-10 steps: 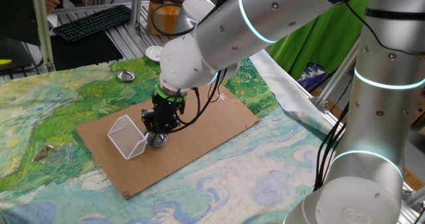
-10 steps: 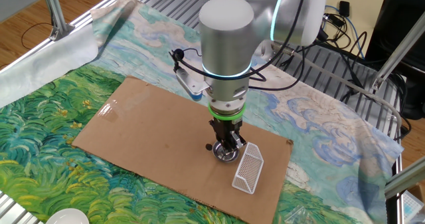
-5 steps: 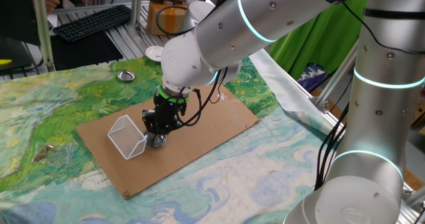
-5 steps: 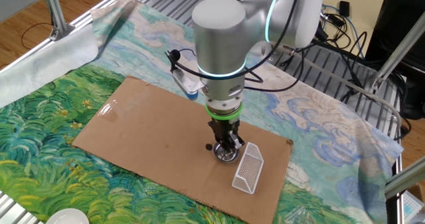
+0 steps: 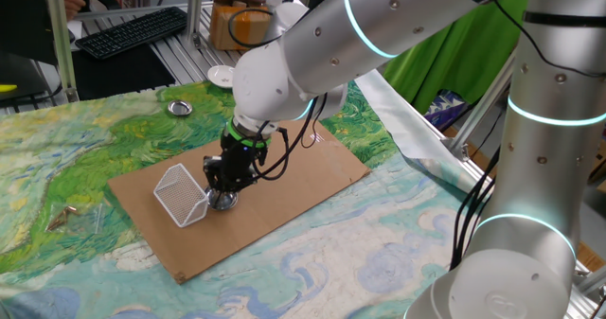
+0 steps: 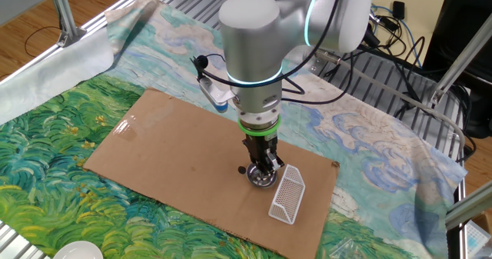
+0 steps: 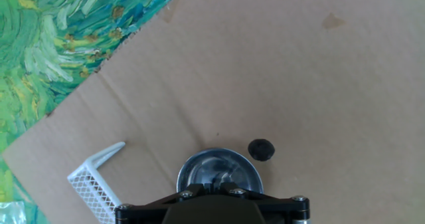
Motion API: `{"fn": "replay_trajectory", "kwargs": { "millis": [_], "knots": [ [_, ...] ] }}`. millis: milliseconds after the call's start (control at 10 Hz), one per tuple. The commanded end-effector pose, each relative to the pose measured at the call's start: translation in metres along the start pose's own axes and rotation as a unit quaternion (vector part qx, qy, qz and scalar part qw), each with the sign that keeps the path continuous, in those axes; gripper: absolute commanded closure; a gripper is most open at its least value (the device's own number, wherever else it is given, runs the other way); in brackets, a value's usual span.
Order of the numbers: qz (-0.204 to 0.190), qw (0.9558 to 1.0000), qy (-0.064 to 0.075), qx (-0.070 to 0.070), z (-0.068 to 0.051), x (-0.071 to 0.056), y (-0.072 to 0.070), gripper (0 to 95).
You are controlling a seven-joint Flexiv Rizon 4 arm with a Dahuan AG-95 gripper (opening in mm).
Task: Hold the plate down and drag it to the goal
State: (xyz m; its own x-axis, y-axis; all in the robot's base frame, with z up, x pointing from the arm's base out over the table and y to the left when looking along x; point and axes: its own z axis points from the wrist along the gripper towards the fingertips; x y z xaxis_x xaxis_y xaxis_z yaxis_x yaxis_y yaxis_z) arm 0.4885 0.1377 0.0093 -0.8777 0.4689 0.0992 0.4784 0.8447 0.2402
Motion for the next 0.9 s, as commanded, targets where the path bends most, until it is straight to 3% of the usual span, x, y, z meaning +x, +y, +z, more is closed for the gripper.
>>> {"fn": "replay_trajectory", "kwargs": {
  "millis": [100, 900],
  "knots": [
    [0.002, 1.0, 0.004, -0.006, -0.0003, 0.0002, 0.0013, 95.0],
    [0.008, 0.9998, 0.008, -0.016, -0.0003, 0.0002, 0.0013, 95.0]
  ]
}}
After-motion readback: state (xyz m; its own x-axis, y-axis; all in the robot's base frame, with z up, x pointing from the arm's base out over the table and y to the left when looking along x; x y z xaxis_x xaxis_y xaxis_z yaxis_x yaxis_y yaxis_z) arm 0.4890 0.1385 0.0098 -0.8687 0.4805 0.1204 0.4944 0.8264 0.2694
